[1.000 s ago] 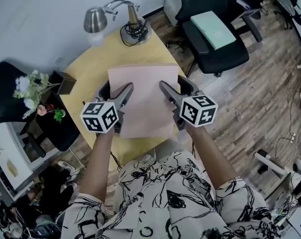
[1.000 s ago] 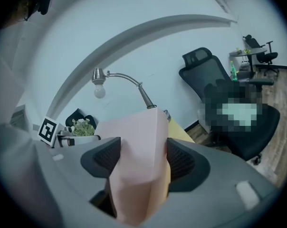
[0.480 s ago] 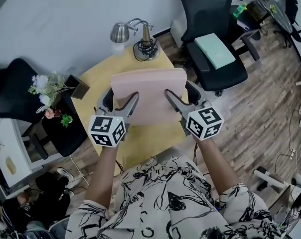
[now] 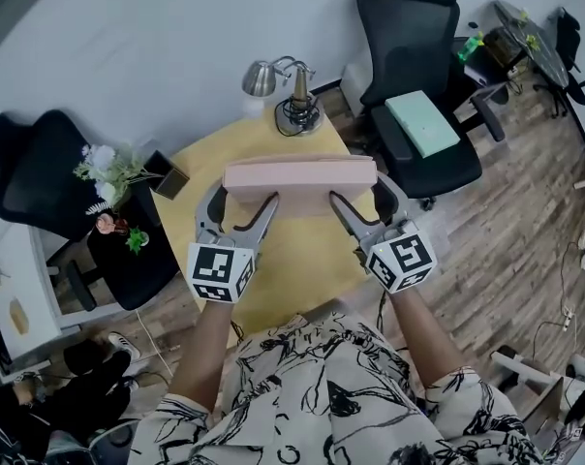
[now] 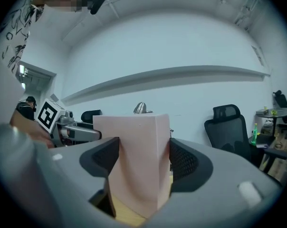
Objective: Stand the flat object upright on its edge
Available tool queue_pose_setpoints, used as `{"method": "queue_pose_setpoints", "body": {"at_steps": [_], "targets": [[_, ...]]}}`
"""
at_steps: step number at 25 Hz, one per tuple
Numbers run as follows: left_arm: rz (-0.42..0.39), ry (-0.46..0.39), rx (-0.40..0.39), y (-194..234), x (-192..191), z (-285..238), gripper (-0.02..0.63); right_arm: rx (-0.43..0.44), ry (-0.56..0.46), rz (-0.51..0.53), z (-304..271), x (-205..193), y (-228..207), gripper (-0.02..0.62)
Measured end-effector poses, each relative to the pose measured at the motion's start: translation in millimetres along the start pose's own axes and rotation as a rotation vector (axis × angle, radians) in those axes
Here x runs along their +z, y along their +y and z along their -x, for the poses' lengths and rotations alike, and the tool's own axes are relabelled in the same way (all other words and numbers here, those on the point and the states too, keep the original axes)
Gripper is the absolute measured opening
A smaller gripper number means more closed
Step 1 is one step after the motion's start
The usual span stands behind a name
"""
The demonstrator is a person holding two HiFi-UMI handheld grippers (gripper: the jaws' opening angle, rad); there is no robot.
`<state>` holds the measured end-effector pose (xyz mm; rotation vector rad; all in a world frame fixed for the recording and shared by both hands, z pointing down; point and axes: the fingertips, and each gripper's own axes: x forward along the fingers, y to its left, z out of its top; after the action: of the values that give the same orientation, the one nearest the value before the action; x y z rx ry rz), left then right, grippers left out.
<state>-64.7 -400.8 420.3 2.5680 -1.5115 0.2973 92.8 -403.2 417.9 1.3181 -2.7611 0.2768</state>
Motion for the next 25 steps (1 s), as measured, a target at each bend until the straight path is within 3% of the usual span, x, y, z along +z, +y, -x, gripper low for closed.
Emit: {"method": "queue_pose_setpoints", "body": {"at_steps": [5, 9, 25], "targets": [[-0.055, -0.044, 0.014, -2.8, 9.2, 8.1, 0.360, -0.006, -0.023, 0.062, 5.3, 6.7, 5.8, 0.328], [-0.051, -0.035, 0.015, -1.0, 2.8, 10.3, 0.360, -0.006, -0.016, 0.103, 4.7, 4.6, 9.3, 0.328], [-0.025, 0.018, 0.017, 2.3, -26.9, 9.0, 0.359, 0.017, 0.020, 0.085, -0.5, -24.0, 9.9, 0.327]]}}
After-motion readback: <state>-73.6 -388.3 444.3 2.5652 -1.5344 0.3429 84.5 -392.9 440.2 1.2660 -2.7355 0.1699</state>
